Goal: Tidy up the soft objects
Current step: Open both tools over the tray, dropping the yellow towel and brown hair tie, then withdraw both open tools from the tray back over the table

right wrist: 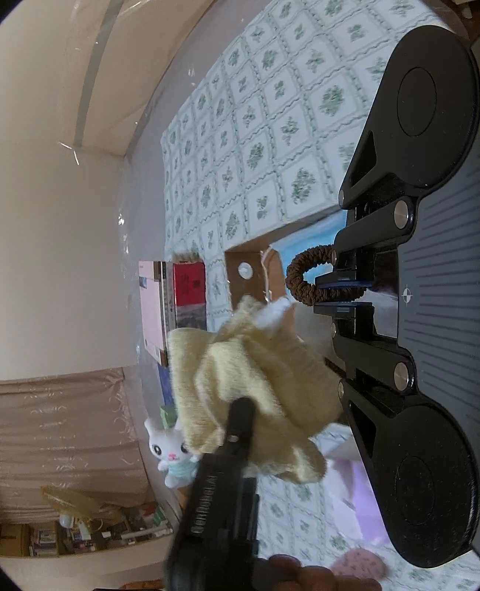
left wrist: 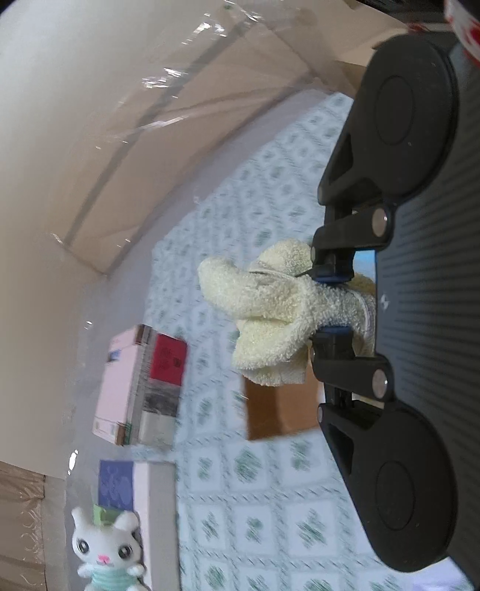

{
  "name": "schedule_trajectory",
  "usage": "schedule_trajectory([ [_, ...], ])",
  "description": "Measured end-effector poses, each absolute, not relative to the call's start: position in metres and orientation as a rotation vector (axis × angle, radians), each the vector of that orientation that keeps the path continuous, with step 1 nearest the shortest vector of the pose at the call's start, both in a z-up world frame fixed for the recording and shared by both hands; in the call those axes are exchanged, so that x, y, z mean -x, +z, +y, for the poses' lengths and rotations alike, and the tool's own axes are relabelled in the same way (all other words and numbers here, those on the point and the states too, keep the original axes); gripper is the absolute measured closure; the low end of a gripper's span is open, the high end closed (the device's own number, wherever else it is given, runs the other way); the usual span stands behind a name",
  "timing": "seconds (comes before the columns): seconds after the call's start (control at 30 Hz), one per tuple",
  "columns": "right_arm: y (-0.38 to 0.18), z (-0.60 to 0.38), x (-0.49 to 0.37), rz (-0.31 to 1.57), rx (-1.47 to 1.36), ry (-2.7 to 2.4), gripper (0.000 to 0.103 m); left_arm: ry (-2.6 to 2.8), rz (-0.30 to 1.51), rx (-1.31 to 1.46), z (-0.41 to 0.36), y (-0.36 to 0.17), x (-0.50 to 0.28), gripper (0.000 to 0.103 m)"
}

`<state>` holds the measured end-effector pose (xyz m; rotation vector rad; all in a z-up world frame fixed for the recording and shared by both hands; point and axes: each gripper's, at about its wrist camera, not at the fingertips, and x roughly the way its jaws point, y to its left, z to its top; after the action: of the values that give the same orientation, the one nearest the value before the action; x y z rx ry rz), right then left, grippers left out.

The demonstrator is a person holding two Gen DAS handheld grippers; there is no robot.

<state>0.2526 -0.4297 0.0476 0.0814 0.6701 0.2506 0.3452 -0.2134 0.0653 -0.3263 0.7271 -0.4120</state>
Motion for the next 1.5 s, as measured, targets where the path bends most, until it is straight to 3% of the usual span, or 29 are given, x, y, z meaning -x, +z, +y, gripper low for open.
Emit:
schedule_trajectory([
  [0.17,0.040,-0.429,-0.282,0.680,-0.074,0.244,0.096,-0.444,0.702,0.364,-0.221,0.048,-0.381,0.085],
  [0.43,0.018,-0.416,-0.314,0.723,-0.045,0.272,0.096,-0.396,0.866,0.195,-0.230,-0.011,-0.407,0.081],
  [0.53,0.014,-0.412,-0.326,0.729,-0.046,0.283,0.096,-0.408,0.855,0.204,-0.222,-0.010,-0.409,0.069],
  [0.6,0.014,-0.409,-0.334,0.725,-0.054,0.295,0.096,-0.425,0.827,0.202,-0.215,0.000,-0.406,0.051],
  [0.73,0.017,-0.405,-0.343,0.708,-0.053,0.295,0.096,-0.424,0.770,0.175,-0.200,0.026,-0.394,0.048],
  [0.87,0.014,-0.409,-0.350,0.704,-0.081,0.284,0.096,-0.376,0.723,0.165,-0.177,0.043,-0.374,0.038],
  [0.93,0.011,-0.414,-0.352,0.716,-0.108,0.286,0.088,-0.364,0.716,0.160,-0.168,0.047,-0.363,0.038],
  [1.0,0.011,-0.418,-0.349,0.715,-0.128,0.286,0.044,-0.347,0.707,0.161,-0.158,0.050,-0.349,0.038],
  [1.03,0.011,-0.421,-0.345,0.703,-0.138,0.280,0.039,-0.339,0.699,0.157,-0.155,0.052,-0.343,0.038],
  [1.23,0.029,-0.430,-0.298,0.688,-0.210,0.243,0.039,-0.289,0.638,0.148,-0.132,0.059,-0.279,0.026],
  [1.5,0.050,-0.425,-0.190,0.652,-0.319,0.194,0.037,-0.190,0.601,0.102,-0.115,0.059,-0.181,0.025],
])
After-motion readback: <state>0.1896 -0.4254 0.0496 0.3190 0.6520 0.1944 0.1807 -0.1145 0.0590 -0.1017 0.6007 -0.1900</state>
